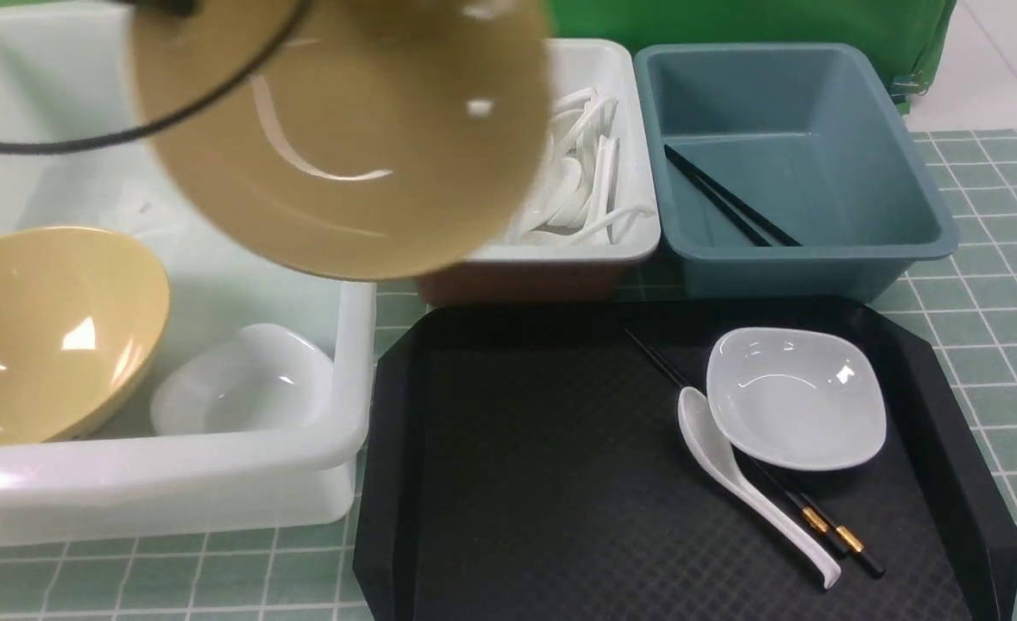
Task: On blue table put chopsticks spoon bowls plates into blue grey white boxes.
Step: 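Place the tan bowl onto the bowl stack in the left bin with the left gripper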
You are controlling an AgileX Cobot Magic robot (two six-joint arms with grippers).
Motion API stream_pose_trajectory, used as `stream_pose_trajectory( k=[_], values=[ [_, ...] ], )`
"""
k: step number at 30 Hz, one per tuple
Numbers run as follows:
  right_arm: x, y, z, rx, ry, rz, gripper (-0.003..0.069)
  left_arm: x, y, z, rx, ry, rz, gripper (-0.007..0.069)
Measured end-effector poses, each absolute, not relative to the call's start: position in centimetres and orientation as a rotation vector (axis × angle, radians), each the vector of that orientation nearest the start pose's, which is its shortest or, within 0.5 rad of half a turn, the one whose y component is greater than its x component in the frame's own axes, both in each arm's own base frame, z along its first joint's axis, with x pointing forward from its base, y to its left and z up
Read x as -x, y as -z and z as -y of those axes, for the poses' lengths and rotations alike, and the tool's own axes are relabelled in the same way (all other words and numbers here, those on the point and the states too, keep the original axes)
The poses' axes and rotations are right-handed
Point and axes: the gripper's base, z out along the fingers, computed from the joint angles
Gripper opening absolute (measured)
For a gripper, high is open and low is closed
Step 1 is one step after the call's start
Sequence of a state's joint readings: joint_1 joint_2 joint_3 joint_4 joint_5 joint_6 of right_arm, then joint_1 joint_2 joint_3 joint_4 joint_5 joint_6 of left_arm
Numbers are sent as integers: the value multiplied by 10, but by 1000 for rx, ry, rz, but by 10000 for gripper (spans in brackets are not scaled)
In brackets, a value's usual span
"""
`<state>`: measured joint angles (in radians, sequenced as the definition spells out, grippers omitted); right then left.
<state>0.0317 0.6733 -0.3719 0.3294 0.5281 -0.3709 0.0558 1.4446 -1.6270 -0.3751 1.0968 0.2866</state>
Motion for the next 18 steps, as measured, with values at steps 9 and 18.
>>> stream_pose_trajectory(
  k=[9, 18],
  values=[
    [-121, -239, -19, 208, -161, -2263, 78, -289, -358, -93, 422, 135, -2363, 8],
    [-121, -239, -19, 207, -161, -2262, 78, -280, -318, -115, 590, 101, -2362, 6]
  ],
)
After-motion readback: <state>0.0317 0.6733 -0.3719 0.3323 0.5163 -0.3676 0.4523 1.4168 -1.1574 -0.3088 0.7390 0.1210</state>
